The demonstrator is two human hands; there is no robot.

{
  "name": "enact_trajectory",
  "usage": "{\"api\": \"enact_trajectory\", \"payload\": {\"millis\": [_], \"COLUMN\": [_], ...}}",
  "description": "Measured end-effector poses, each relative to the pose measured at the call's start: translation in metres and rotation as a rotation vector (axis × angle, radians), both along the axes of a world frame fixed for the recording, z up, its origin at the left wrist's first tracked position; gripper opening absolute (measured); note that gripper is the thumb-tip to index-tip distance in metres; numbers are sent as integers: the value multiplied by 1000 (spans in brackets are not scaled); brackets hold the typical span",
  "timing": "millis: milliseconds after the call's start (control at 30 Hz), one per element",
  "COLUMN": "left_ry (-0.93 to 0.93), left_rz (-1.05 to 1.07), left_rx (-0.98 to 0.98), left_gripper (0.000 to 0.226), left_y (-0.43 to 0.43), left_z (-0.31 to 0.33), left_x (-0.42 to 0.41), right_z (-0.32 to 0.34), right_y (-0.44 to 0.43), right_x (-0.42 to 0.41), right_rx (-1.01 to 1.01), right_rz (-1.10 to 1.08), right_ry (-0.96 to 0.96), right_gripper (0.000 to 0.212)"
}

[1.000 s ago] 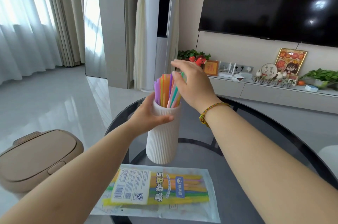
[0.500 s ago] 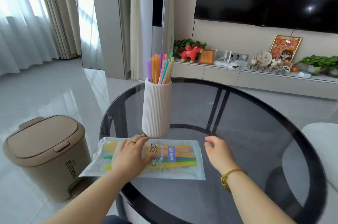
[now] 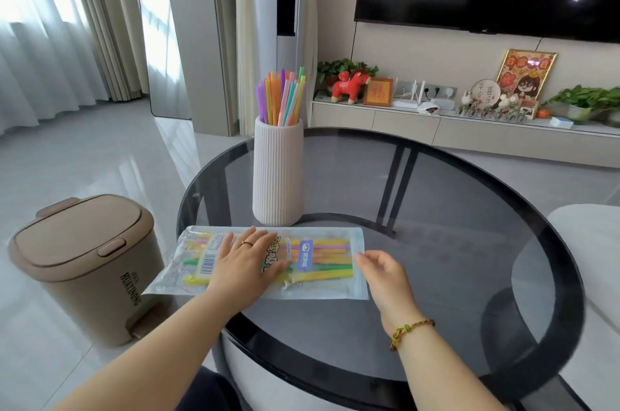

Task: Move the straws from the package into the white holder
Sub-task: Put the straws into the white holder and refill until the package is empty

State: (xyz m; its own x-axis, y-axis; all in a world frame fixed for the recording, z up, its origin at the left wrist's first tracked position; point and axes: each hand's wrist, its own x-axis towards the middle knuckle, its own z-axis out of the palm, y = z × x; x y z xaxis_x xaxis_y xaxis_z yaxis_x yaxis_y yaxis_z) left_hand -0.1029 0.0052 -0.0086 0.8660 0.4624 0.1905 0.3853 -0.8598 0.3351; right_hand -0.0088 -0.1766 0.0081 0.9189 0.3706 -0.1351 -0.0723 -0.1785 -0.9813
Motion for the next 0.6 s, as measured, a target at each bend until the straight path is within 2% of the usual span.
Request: {"api": "enact_trajectory", "payload": {"millis": [133, 200, 267, 300, 333, 400, 467, 600], "left_ry": [-161, -428, -662, -703, -684, -584, -507, -546], "left_rz": [40, 86, 108, 109, 112, 142, 194, 313], "left_rx": [-27, -85, -183, -257, -358, -590, -792, -1368], "left_gripper": [48, 36, 6, 15, 30, 42, 40, 30], "left_y": [-12, -25, -39, -45, -51, -59, -62, -55], "left_z": [2, 5, 10, 10, 8, 5, 2, 1], "left_x": [-4, -8, -15, -18, -22, -26, -25, -23], "right_z": [-3, -3, -2, -1, -1, 0, 2, 4], "right_y": [8, 12, 14, 14, 12, 8, 7, 8], "right_x": [-1, 0, 0, 1, 2, 3, 1, -7], "right_rx": [128, 198, 252, 271, 293, 353, 392, 468], "right_rz": [-70, -145, -193, -210, -222, -223, -213, -185], "right_ry": [111, 169, 216, 233, 250, 288, 316, 379], "right_gripper": [18, 21, 22, 22, 21, 20, 20, 19]}}
